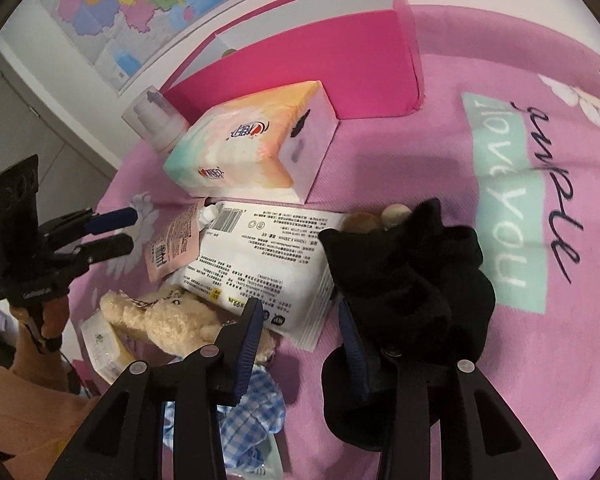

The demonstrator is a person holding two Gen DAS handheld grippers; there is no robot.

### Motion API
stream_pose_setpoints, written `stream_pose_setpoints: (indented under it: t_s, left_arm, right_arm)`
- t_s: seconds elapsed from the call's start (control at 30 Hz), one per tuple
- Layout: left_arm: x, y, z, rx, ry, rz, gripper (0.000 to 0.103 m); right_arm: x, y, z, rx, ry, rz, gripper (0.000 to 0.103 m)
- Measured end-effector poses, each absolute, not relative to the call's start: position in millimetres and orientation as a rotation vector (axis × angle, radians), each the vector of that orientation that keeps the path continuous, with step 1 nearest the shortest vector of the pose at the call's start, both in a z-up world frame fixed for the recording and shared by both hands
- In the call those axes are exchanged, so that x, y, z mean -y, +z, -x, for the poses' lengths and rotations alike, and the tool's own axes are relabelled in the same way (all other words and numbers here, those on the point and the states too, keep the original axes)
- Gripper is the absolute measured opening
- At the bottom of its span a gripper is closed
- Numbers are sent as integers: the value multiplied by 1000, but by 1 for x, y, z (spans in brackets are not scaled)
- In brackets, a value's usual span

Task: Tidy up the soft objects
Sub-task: 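Move the right gripper to the white wipes packet and grasp it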

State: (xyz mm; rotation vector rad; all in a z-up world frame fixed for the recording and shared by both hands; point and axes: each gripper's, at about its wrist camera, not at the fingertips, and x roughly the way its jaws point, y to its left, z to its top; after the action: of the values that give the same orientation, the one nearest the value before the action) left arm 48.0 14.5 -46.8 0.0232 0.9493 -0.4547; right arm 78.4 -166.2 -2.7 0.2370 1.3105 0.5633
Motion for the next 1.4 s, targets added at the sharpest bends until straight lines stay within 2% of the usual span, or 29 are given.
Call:
stream_pose_setpoints:
  t_s: [0.13, 0.33, 0.4, 0.43, 0.6, 0.83, 0.97, 1.1, 1.33, 1.4]
  left_arm:
    - [4, -64, -59, -1002, -444, -81, 49]
    - [-13, -70, -59, -1022, -376, -51, 49]
    - [-17, -72, -56, -1029, -374, -38, 51]
    - [-18, -73, -56, -1029, -367, -35, 52]
    - [-26, -73, -49, -1031, -346, -42, 53]
    - [-40, -68, -47, -1010, -181, -108, 53]
    - [-63, -74, -52, -1046, -7, -118, 50]
    - [-77, -55, -46, -995, -126, 34, 50]
    - [-19, -45, -57, -974, -505, 75, 50]
    - [1, -53, -68, -1007, -546, 82, 43]
  right_arm:
    - [169, -3, -79, -1308, 581, -290, 42]
    - [173, -2, -80, -1231, 666, -406, 44]
    - [177, 0, -82, -1193, 746, -508, 36]
    - [178, 0, -85, -1186, 789, -560, 35]
    - [179, -2, -89, -1206, 686, -487, 32]
    - [182, -1, -81, -1234, 492, -196, 31]
    - [196, 1, -84, -1219, 341, -109, 31]
    - [199, 7, -82, -1217, 473, -241, 31]
    - [176, -4, -86, -1270, 579, -272, 32]
    - [172, -6, -88, -1275, 611, -297, 32]
